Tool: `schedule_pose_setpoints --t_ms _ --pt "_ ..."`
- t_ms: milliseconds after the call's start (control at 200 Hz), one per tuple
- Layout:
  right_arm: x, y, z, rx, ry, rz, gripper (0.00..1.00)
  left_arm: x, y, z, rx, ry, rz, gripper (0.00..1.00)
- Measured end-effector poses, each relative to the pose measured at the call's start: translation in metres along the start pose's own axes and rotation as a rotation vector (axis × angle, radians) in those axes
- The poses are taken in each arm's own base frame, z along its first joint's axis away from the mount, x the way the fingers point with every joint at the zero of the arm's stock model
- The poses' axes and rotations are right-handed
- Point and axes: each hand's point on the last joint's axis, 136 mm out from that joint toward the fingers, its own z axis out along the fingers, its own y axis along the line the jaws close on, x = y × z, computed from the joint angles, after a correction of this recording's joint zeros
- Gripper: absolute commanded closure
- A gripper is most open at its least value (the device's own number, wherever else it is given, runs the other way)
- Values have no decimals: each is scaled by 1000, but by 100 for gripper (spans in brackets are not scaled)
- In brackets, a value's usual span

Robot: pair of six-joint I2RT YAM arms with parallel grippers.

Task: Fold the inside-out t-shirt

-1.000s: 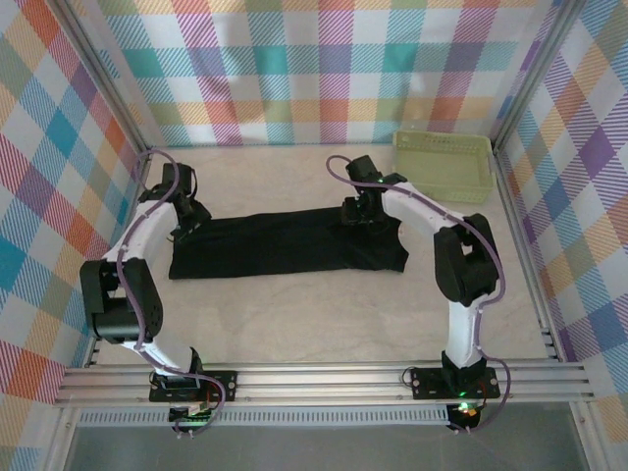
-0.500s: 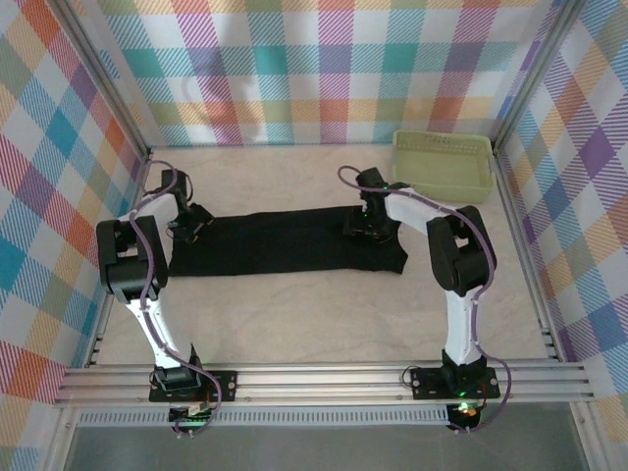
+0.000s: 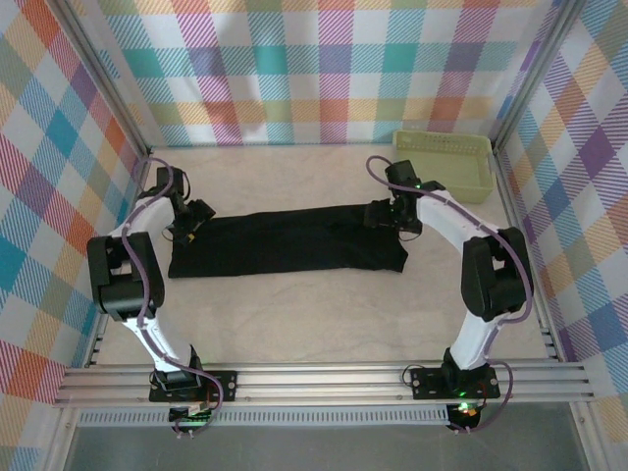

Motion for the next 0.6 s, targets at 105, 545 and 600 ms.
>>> schedule_pose_setpoints --t_ms 105,545,600 --pt "6 -13 18 56 45 9 0 -3 6 6 19 10 -27 25" --pt "25 -9 59 50 165 33 17 6 29 38 -7 69 -78 25" --pt "25 -8 60 58 165 35 21 9 28 38 4 61 -71 25"
